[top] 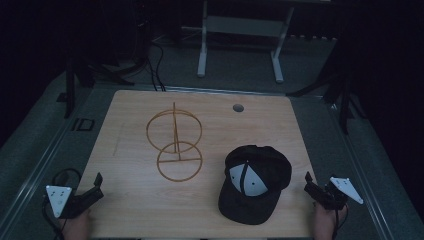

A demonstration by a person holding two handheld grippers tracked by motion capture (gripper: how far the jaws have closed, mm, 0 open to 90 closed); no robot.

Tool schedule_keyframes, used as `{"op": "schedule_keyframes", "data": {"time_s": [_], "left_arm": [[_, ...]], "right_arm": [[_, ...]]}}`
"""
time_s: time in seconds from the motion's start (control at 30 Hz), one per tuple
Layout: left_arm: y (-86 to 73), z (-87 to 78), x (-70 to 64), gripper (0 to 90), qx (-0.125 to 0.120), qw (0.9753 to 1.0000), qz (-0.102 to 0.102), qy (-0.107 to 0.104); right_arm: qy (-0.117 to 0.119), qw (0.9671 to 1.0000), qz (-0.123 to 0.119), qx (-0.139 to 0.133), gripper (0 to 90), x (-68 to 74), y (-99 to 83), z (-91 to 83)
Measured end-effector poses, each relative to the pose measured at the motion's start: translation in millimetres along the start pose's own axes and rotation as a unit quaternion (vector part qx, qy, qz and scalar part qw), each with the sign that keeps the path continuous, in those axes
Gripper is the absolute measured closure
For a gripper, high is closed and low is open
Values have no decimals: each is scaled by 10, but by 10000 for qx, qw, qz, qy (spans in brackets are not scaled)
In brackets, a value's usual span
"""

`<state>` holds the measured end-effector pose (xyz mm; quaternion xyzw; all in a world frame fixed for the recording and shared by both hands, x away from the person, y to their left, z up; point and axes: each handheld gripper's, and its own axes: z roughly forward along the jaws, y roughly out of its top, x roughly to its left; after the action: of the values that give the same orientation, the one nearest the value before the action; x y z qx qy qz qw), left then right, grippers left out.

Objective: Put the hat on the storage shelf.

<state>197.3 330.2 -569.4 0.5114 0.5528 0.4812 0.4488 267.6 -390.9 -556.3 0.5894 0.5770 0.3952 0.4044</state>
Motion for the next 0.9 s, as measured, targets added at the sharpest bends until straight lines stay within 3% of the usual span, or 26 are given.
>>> {"op": "schedule_keyframes", "data": {"time_s": [0.17,0.27,0.43,0.57,0.63,0.7,0.73,0.9], "left_arm": [[1,0,5,2,10,10000,-24,3],[6,4,1,3,85,9999,-86,-123],[11,9,2,2,157,9996,-149,-187],[11,10,27,3,183,9991,-277,-274],[12,12,33,2,195,9990,-299,-278],[11,9,29,3,179,9990,-280,-285],[12,11,26,3,194,9991,-262,-288],[14,15,12,2,211,9992,-193,-291]], "right_arm": [[36,9999,79,-100,98,-25,-5,-16],[166,9998,118,-32,98,-17,50,-66],[570,9977,220,-309,97,35,389,-280],[938,9947,288,-322,97,142,691,-398],[1269,9911,304,-251,97,199,829,-417],[1690,9846,297,-319,97,265,935,-452],[1719,9843,236,-335,98,297,966,-463],[2177,9753,-124,-349,98,551,1073,-529]]}}
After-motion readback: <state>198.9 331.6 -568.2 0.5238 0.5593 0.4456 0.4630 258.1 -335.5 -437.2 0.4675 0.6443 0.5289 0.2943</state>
